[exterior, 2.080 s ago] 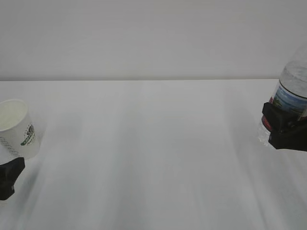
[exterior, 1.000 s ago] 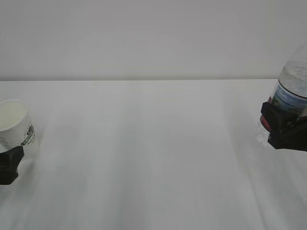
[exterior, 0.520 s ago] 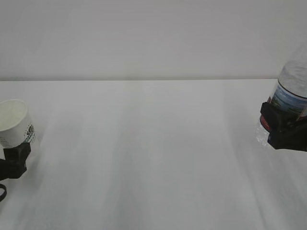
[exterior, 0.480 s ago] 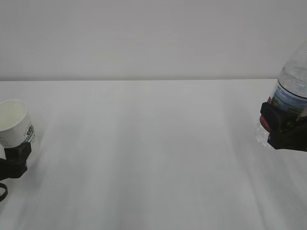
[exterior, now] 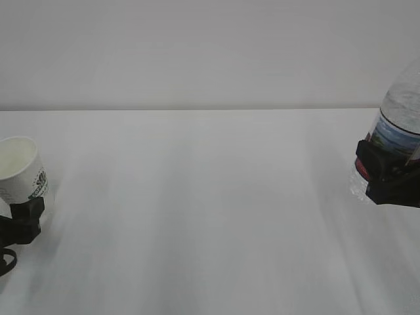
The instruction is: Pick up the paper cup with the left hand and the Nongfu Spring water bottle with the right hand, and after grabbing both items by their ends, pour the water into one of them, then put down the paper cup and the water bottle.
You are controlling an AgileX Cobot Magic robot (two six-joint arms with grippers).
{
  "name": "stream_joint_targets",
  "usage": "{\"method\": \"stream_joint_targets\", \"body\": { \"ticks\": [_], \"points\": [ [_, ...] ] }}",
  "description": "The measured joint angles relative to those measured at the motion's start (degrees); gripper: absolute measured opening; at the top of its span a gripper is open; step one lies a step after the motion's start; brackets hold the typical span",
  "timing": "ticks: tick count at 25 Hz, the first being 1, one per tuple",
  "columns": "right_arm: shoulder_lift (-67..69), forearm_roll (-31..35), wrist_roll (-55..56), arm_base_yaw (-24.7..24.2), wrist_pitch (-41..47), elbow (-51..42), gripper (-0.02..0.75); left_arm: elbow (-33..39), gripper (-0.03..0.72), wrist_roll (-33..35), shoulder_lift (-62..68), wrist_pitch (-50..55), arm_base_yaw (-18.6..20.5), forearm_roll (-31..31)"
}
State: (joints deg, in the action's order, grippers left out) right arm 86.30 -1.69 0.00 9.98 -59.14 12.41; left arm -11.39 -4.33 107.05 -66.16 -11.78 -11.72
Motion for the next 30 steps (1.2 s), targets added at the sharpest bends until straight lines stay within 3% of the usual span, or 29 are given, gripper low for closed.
{"method": "stream_joint_targets", "body": {
  "ticks": [8, 16, 30],
  "points": [
    [0.0, -0.3, 1.0, 0.0, 0.0, 0.0, 0.513, -1.1, 0.629, 0.0, 0.0, 0.0, 2.5, 1.3],
    [0.0, -0.3, 1.2, 0.0, 0.0, 0.0, 0.513, -2.3, 0.629, 0.1, 1.5, 0.0, 2.5, 4.3],
    [0.0, -0.4, 1.4, 0.0, 0.0, 0.0, 0.513, -3.3, 0.629, 2.6, 1.5, 0.0, 2.5, 3.6]
  ]
}}
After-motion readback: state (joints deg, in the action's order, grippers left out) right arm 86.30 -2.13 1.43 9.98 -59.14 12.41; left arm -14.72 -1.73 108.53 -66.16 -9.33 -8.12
